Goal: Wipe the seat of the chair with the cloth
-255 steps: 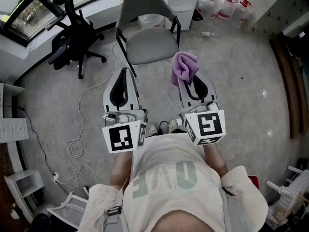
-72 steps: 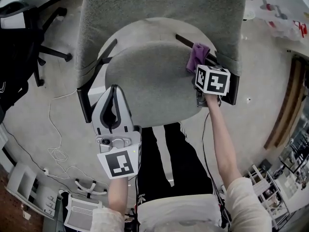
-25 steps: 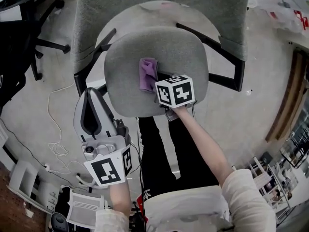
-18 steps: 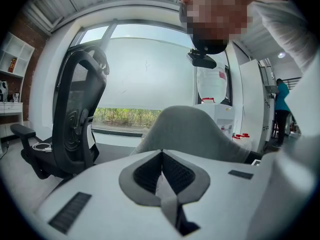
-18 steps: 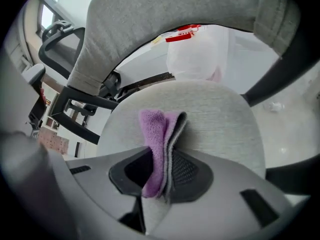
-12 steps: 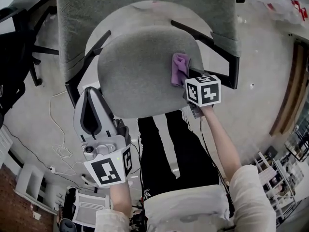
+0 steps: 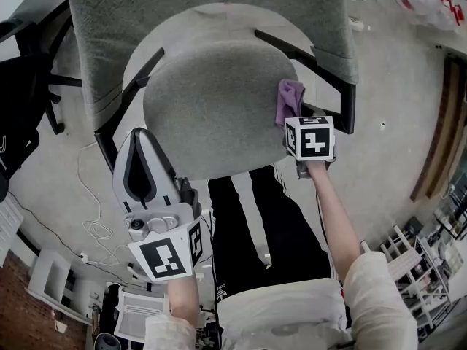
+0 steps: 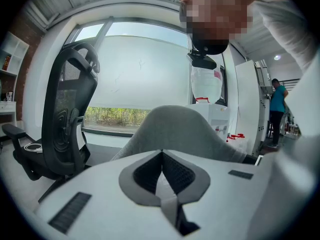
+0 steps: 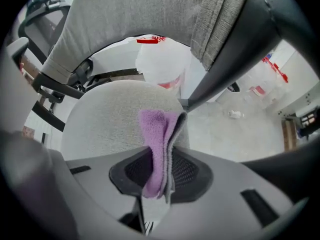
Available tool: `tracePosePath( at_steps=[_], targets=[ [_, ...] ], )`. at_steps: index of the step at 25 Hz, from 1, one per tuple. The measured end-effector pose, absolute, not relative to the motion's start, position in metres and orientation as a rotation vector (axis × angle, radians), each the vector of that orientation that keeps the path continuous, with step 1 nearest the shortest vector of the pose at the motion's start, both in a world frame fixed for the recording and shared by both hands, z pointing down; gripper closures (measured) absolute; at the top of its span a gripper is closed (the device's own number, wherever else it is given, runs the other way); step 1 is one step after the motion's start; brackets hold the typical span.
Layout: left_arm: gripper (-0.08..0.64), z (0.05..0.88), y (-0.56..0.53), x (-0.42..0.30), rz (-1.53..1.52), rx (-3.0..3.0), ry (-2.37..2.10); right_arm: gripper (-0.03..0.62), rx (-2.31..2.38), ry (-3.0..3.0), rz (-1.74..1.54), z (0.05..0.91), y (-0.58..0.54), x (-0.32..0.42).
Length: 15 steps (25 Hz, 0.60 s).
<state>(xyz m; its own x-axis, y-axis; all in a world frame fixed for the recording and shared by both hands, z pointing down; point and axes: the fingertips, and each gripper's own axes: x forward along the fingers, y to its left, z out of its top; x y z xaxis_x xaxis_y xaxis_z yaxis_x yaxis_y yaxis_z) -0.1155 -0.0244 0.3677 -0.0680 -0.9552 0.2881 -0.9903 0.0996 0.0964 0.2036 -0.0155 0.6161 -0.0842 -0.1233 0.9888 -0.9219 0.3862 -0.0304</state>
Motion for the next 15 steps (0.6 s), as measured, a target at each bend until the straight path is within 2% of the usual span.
tracePosePath(
  at_steps=[10,15],
  targets=[
    [0.548,0.373,-0.017,-0.131,0.183,1.884,-2.134,0.499,0.985,-1.543,0.898,0.605,-0.015,0.196],
    [0.548,0.380,-0.007,-0.150,0.192,1.827,-2.177,0.499,0.677,-1.794,1.081,0.580,0.034,0.092]
  ],
)
